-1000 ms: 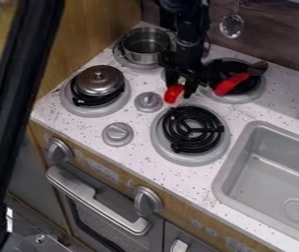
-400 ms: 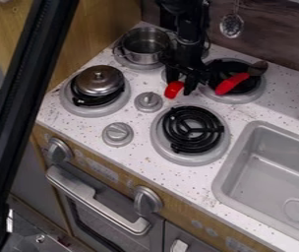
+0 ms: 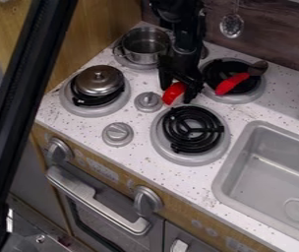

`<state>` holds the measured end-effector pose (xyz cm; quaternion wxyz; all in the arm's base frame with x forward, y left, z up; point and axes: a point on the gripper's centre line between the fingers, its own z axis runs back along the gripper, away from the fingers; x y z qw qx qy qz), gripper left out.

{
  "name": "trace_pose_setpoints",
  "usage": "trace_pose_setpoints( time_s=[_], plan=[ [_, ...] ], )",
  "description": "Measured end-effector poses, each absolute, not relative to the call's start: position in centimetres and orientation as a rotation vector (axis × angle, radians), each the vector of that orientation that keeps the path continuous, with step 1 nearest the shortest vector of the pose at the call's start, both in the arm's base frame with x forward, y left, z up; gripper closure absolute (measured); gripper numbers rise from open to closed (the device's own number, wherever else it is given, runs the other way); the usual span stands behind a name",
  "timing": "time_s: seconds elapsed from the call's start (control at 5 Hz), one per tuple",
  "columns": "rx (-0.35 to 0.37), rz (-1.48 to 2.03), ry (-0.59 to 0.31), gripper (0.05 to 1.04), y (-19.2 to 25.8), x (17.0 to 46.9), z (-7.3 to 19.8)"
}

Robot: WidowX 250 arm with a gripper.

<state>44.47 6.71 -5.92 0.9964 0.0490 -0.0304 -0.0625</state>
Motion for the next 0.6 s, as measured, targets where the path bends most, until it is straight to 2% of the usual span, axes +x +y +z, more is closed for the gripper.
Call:
trace_pose_setpoints(
  time_s=[0.2, 0.4, 0.6],
  plan=[
    [0.093, -0.13, -0.059, 0.083, 6.1, 43.6, -4.2],
    [0.097, -0.131, -0.101, 0.083, 5.6, 42.9, -1.3],
    [0.086, -0.143, -0.093, 0.083, 4.5, 42.0, -0.7]
  ],
)
